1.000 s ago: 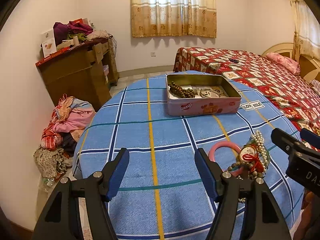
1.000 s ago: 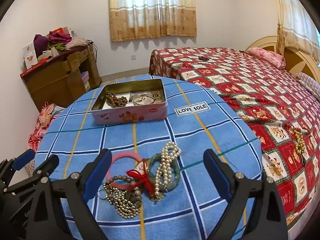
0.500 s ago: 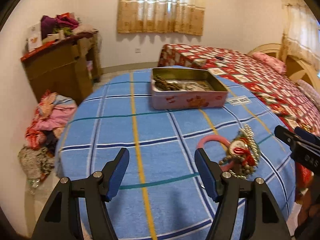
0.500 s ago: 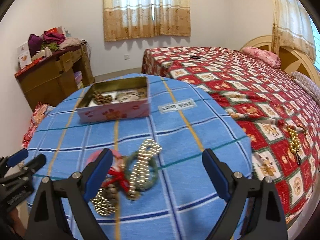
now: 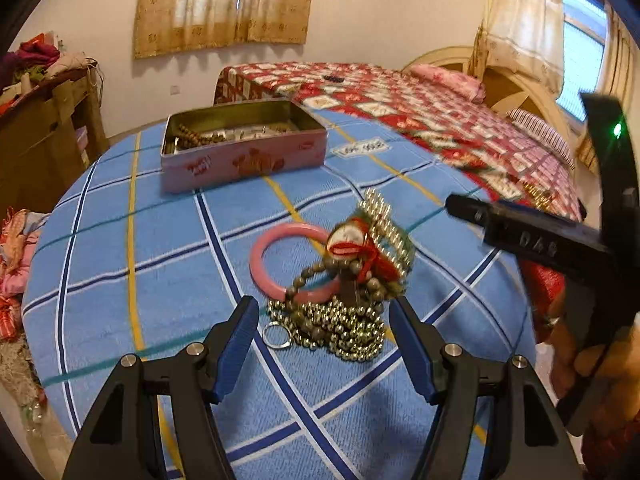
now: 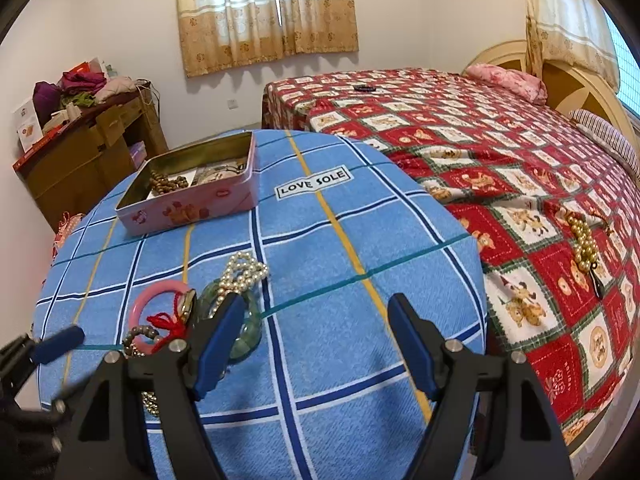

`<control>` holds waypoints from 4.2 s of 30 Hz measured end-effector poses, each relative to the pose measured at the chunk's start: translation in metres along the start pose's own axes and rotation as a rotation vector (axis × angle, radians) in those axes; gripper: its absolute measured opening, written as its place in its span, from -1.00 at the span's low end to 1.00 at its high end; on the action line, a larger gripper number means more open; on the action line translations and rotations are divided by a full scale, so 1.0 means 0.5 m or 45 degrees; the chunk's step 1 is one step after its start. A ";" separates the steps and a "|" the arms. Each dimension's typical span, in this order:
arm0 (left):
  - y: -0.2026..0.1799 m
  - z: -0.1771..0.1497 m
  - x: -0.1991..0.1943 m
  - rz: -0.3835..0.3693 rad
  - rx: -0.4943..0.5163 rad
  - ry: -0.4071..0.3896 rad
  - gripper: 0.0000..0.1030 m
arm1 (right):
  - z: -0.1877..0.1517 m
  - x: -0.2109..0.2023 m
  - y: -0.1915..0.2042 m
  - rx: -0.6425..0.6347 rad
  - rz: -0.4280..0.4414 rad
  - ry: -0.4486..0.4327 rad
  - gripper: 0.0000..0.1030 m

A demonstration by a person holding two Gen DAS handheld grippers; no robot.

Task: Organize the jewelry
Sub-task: 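Grasp the gold bead chain with the left gripper and lift it, then carry gold chain into tin with left gripper while right carries grey bead bracelet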

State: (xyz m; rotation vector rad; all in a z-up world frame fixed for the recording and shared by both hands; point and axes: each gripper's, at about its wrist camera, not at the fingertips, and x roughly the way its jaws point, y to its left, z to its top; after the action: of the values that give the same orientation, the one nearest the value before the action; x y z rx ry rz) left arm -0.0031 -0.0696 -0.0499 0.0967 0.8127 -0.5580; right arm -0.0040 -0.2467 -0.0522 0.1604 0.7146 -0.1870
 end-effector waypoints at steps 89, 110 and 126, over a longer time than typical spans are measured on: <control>0.144 0.089 -0.108 -0.051 -0.176 -0.328 -0.78 | 0.103 0.004 0.151 -0.088 0.515 -0.016 -0.77; 0.239 0.279 0.134 0.121 -0.207 -0.319 -0.78 | 0.250 0.290 0.168 0.184 0.629 0.112 -0.77; 0.207 0.280 0.211 0.283 -0.100 -0.141 -0.20 | 0.247 0.280 0.156 0.121 0.400 0.054 0.01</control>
State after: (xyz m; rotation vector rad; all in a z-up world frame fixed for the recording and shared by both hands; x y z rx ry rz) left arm 0.2004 -0.0679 -0.0413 0.0819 0.7041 -0.3189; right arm 0.1952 -0.2129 -0.0468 0.3651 0.7131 0.0829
